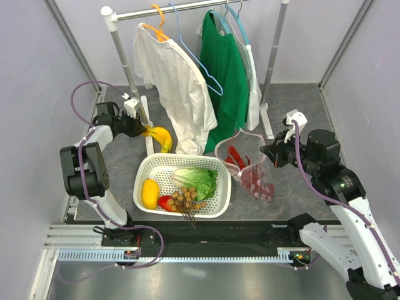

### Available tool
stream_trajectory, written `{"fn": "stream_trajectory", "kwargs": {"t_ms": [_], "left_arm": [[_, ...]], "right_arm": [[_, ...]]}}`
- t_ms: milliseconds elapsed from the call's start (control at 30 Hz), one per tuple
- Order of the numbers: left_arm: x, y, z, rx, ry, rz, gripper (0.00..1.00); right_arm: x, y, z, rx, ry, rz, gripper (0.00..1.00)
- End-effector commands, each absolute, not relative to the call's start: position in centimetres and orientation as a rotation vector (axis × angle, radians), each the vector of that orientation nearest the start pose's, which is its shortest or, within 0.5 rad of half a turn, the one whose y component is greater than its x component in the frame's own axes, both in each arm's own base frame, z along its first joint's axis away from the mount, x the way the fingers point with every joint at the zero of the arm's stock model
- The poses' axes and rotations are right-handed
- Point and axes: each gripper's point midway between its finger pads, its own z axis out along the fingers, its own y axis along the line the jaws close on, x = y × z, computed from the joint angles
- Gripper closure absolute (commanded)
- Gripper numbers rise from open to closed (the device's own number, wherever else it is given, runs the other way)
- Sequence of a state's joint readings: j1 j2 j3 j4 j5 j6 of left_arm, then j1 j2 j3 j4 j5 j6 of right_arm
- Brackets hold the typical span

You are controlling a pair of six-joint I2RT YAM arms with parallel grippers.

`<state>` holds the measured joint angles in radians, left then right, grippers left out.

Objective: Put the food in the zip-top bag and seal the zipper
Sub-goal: Pick up the fake fruit from the bin.

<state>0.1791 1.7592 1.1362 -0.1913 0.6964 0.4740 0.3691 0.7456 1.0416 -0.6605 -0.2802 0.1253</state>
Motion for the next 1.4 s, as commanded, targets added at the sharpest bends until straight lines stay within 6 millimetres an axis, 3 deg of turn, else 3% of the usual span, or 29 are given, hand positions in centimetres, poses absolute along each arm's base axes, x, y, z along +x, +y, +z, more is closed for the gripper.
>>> {"fn": "stream_trajectory", "kwargs": {"t_ms": [0,100,500,667,1133,1167,1200,1233,1300,1333,1367], "left_arm": [[43.2,-2.7,11.0,0.644,2.047,-0.487,0.81],[43.3,-2.1,12.2,0.570,2.045,-0.442,0.98],[42.5,-1.5,17.3,0.366,1.977,-0.380,0.98],[41.2,-2.4,21.8,0.351,1.887,-0.412,0.98],[30.8,-10.2,36.4,0.609,1.538,-0.449,0.98],[29.9,-12.3,37.0,0.665,1.508,-0.472,0.98],[30.0,-12.5,38.0,0.652,1.489,-0.418,0.98],[29.2,-14.7,38.3,0.727,1.451,-0.420,0.98],[29.6,-15.4,39.0,0.725,1.437,-0.340,0.98],[29.2,-17.3,39.1,0.784,1.401,-0.339,0.98],[29.3,-17.9,39.3,0.788,1.393,-0.321,0.98]], "right_arm": [[22.0,13.8,30.2,-0.426,1.892,0.567,1.00],[21.9,13.8,30.2,-0.426,1.892,0.569,1.00],[21.8,13.6,30.1,-0.420,1.890,0.565,1.00],[21.7,13.6,30.3,-0.416,1.885,0.566,1.00],[21.2,13.7,30.1,-0.416,1.887,0.590,1.00],[21.1,13.9,30.2,-0.416,1.888,0.599,1.00],[21.1,14.0,30.2,-0.411,1.888,0.610,1.00],[20.9,14.2,30.4,-0.415,1.884,0.627,1.00],[20.7,14.5,30.4,-0.420,1.889,0.656,1.00],[20.4,15.0,30.5,-0.435,1.886,0.689,1.00],[20.2,15.2,30.5,-0.445,1.887,0.709,1.00]]}}
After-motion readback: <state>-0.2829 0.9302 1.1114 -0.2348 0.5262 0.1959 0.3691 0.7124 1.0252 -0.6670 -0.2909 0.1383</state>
